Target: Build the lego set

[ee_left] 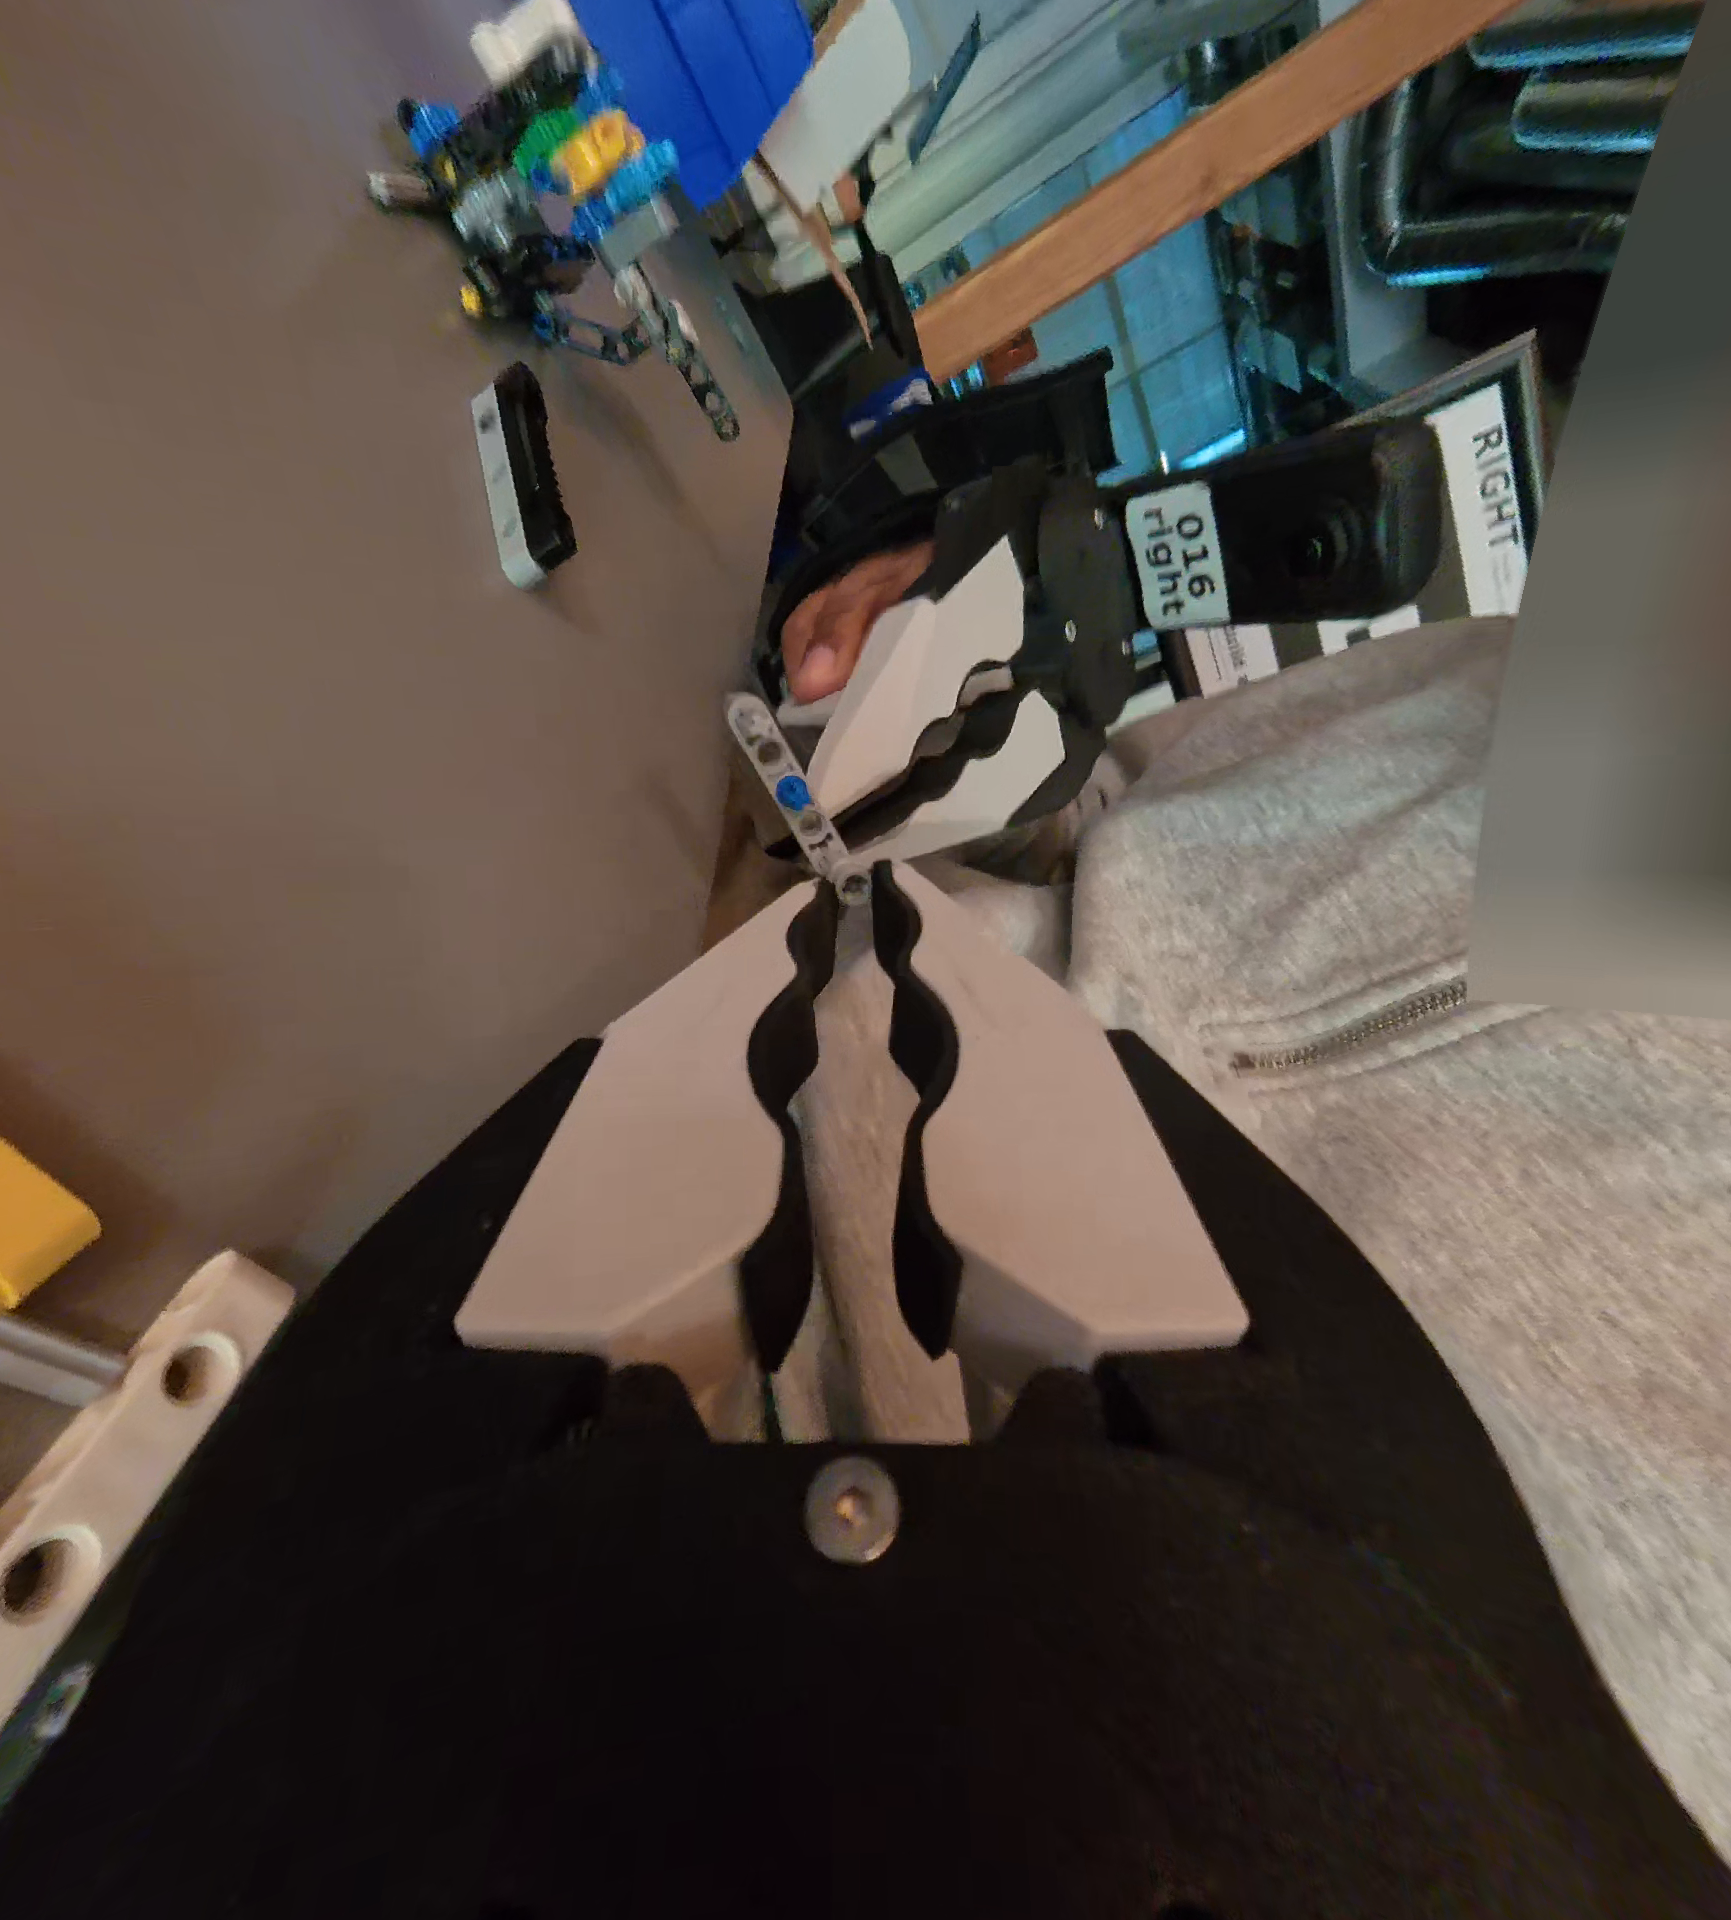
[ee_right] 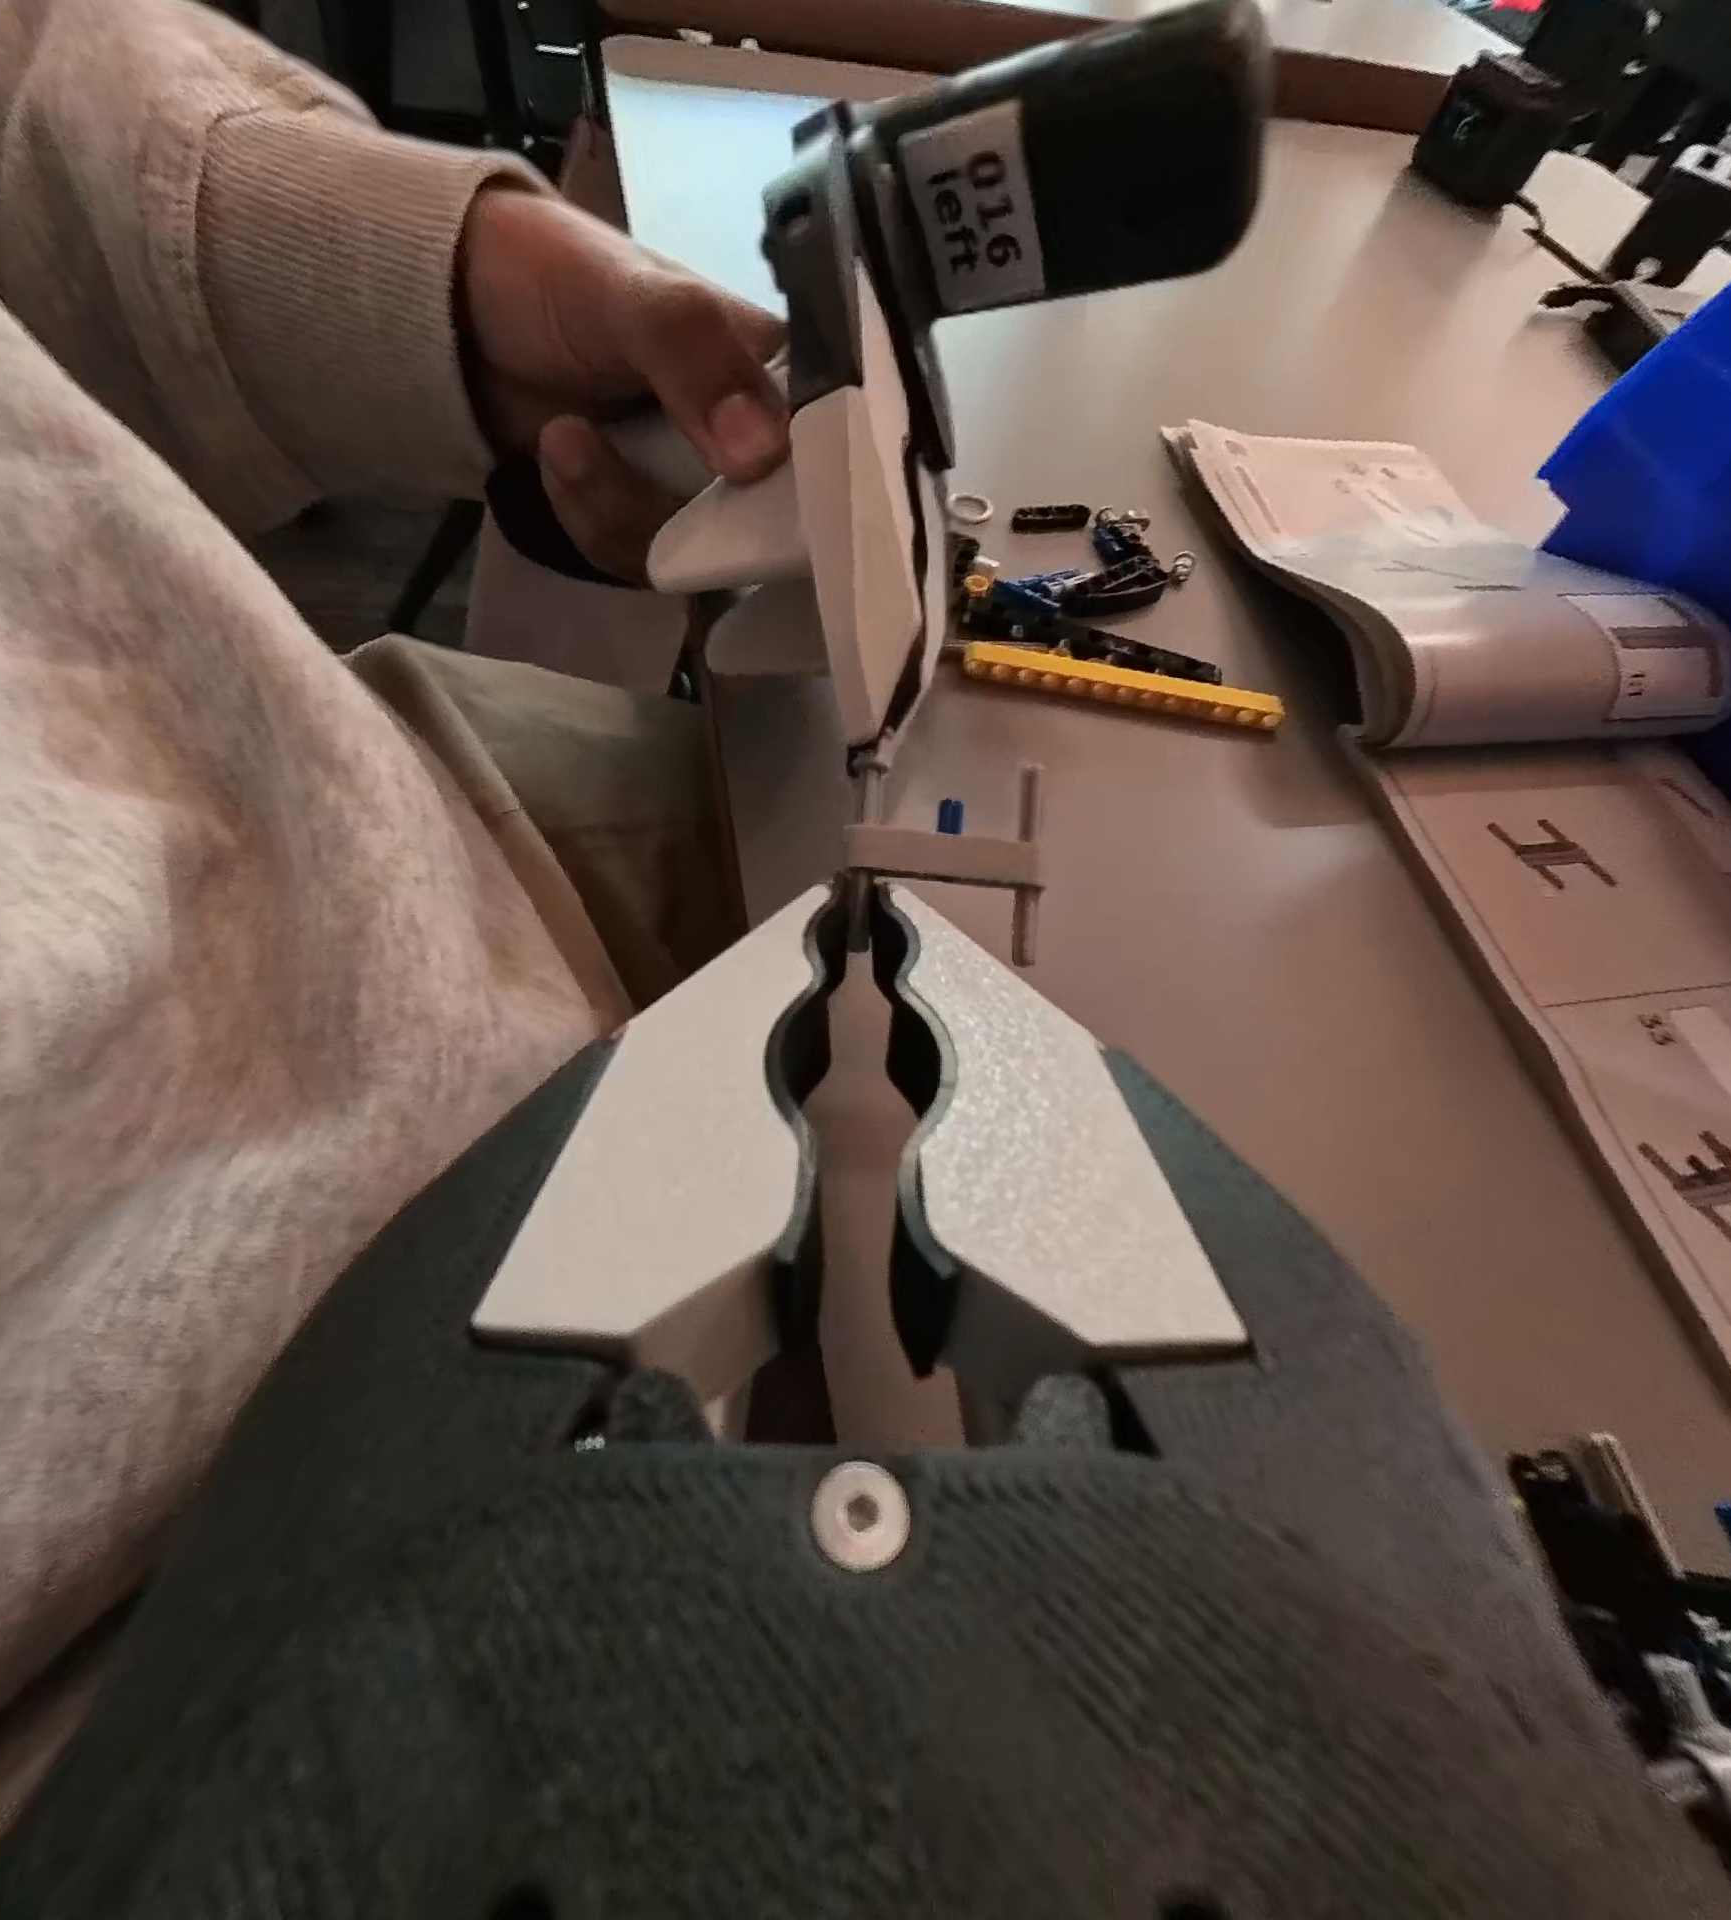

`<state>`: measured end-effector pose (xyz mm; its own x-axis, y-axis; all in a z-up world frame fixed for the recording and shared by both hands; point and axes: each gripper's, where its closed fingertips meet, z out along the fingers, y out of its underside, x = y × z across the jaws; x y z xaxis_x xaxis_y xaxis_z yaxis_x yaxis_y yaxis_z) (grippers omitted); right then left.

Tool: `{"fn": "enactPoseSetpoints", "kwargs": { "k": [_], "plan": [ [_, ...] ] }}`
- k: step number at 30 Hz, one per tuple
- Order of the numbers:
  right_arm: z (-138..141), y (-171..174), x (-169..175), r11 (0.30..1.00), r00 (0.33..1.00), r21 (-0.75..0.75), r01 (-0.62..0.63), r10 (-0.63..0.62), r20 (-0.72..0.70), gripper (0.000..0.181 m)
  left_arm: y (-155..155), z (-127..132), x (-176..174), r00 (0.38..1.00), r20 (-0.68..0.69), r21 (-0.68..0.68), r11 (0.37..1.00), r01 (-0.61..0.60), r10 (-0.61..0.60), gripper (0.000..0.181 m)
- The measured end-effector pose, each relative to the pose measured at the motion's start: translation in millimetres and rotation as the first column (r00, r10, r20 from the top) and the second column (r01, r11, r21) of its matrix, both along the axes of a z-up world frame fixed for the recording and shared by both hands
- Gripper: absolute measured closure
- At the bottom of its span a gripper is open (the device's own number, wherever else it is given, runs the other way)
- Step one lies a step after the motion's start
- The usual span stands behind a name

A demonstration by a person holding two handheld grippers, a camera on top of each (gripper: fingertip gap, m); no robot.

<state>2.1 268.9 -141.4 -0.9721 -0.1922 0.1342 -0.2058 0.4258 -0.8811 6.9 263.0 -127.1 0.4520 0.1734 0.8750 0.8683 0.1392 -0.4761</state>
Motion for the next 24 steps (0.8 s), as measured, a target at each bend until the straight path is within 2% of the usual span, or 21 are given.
{"fn": "enactPoseSetpoints", "kwargs": {
  "k": [1,3,6,8,11,14,16,20,22,24],
  "plan": [
    [2.3,-0.8,-4.6,1.0,1.0,-0.01,0.024,-0.024,0.001,0.178,-0.9,2.3,-5.0,0.999,-0.019,0.003,0.999,-0.036,0.036,0.175],
    [10.0,-1.8,-13.3,0.996,0.998,-0.052,0.07,-0.069,0.014,0.178,-1.8,10.4,-12.6,0.994,-0.053,0.023,0.995,-0.094,0.095,0.174],
    [17.8,-3.2,-20.6,0.988,0.991,-0.098,0.117,-0.111,0.069,0.178,-2.3,22.0,-19.3,0.983,-0.104,0.038,0.988,-0.149,0.152,0.154],
    [22.4,-5.2,-22.2,0.982,0.986,-0.126,0.141,-0.127,0.108,0.178,-2.0,22.5,-22.0,0.973,-0.149,0.009,0.984,-0.18,0.179,0.149],
    [33.6,-8.6,-22.6,0.965,0.972,-0.195,0.173,-0.136,0.19,0.179,-6.7,29.2,-29.9,0.921,-0.292,-0.046,0.958,-0.282,0.257,0.141],
    [51.2,-10.3,-20.9,0.938,0.934,-0.281,0.203,-0.1,0.343,0.179,-21.0,44.2,-40.2,0.767,-0.535,-0.119,0.867,-0.484,0.355,0.13],
    [62.8,-10.9,-23.4,0.915,0.881,-0.322,0.245,-0.071,0.468,0.18,-25.2,56.9,-38.2,0.65,-0.678,-0.145,0.804,-0.576,0.343,0.13],
    [71.9,-14.2,-29.0,0.887,0.734,-0.329,0.324,-0.016,0.679,0.179,-25.1,66.4,-33.5,0.465,-0.858,-0.216,0.67,-0.71,0.217,0.128],
    [70.6,-16.5,-27.1,0.889,0.684,-0.315,0.331,0.003,0.729,0.179,-22.2,63.8,-33.8,0.41,-0.904,-0.261,0.604,-0.753,0.121,0.126],
    [67.5,-18.4,-24.0,0.901,0.647,-0.29,0.324,0.013,0.762,0.18,-16.7,59.1,-33.3,0.382,-0.923,-0.295,0.567,-0.769,0.038,0.124]
  ]
}}
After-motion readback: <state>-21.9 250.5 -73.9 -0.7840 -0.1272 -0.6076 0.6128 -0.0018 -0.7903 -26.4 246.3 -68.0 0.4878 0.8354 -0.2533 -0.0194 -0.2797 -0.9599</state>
